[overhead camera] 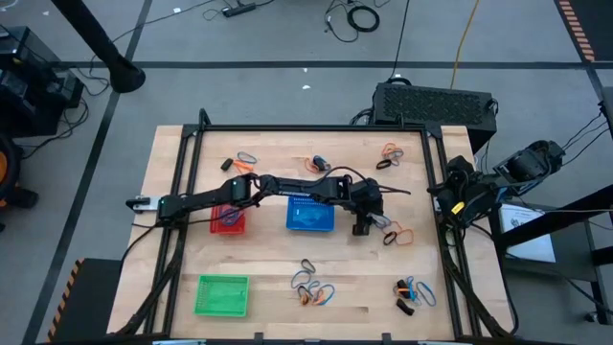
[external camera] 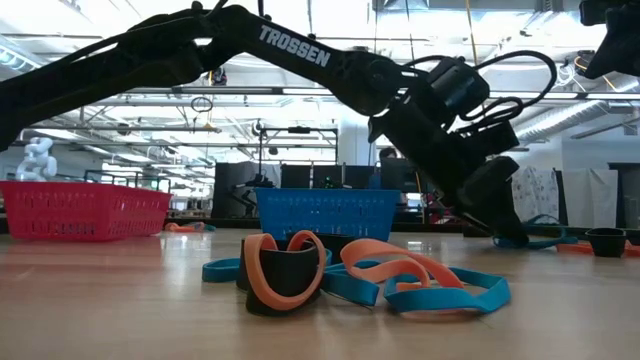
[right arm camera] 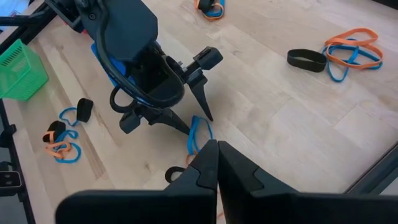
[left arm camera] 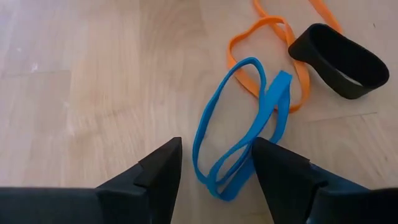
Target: Sort rubber bands into baskets
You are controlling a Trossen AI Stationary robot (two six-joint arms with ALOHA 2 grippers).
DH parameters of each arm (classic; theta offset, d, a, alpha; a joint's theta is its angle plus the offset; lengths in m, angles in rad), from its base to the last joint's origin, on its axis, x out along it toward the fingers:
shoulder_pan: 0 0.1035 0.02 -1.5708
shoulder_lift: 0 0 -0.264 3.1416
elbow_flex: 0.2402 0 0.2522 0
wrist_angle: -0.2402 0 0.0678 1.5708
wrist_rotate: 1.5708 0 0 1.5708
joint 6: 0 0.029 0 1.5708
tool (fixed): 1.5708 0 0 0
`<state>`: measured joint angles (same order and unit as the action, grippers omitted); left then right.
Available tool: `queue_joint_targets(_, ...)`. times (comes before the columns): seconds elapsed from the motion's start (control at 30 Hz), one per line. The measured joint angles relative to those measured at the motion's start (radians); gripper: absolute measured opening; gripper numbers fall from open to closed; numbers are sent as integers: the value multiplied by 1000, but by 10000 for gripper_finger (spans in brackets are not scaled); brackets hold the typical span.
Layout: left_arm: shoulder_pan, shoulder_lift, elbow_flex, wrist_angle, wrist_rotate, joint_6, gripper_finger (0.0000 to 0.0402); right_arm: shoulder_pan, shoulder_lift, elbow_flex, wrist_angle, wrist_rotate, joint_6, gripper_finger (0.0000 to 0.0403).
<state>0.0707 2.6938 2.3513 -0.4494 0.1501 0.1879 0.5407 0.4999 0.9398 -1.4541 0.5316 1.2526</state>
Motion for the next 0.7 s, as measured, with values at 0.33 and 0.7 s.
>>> queue_joint_targets(0.33,-1,0,4,6,-8,0,202,0,0,0,-3,0,-8,0)
queue_joint_targets(0.7,-1,0,5,42,-8,0,175,0,0,0,-3,0,-12,0)
